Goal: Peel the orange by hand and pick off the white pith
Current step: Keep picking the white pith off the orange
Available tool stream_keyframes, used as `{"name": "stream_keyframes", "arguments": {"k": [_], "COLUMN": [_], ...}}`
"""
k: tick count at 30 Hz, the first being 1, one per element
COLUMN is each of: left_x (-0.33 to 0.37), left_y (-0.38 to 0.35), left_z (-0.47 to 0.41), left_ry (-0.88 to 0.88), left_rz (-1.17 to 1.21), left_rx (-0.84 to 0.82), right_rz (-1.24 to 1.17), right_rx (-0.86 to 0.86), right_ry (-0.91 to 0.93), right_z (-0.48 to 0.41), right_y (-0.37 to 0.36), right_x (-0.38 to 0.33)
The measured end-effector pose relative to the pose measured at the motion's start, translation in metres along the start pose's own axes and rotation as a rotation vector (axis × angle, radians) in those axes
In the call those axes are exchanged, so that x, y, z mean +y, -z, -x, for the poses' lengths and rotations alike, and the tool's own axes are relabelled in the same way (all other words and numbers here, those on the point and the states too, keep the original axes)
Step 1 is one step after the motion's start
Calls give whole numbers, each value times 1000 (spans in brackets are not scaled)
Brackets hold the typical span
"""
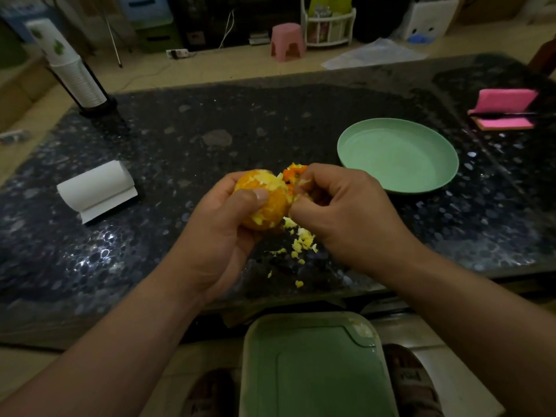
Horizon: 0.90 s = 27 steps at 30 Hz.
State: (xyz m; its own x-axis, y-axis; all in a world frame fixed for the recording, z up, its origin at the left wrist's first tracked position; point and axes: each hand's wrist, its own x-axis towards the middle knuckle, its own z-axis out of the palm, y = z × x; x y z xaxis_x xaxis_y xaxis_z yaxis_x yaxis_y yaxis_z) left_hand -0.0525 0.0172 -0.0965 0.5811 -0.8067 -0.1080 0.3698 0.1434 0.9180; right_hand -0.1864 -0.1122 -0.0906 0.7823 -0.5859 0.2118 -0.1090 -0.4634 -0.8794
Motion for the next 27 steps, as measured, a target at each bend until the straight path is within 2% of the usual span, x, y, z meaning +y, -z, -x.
{"name": "stream_keyframes", "arguments": {"k": [7,14,17,22,25,27], "left_x": [10,11,8,5,2,-1], "left_y": [2,4,-2,-14,-20,-24], "left_z": [-4,-22,-35,-60,-70,-75], "left_ry": [90,129,129,191,271,306], "left_rz": [133,98,-2,-328,-293,-216], "left_rx": [63,171,167,152,170,171], "right_rz": [89,184,272,349,330,181], "right_rx": [40,27,-2,-6,-25,-48], "right_ry": [-33,-81,-125,-199,-229,-288], "right_z": [-13,-28,-36,-43,-42,-41], "right_y": [7,6,7,16,17,15], "right_x": [13,23,35,42,44,44]}}
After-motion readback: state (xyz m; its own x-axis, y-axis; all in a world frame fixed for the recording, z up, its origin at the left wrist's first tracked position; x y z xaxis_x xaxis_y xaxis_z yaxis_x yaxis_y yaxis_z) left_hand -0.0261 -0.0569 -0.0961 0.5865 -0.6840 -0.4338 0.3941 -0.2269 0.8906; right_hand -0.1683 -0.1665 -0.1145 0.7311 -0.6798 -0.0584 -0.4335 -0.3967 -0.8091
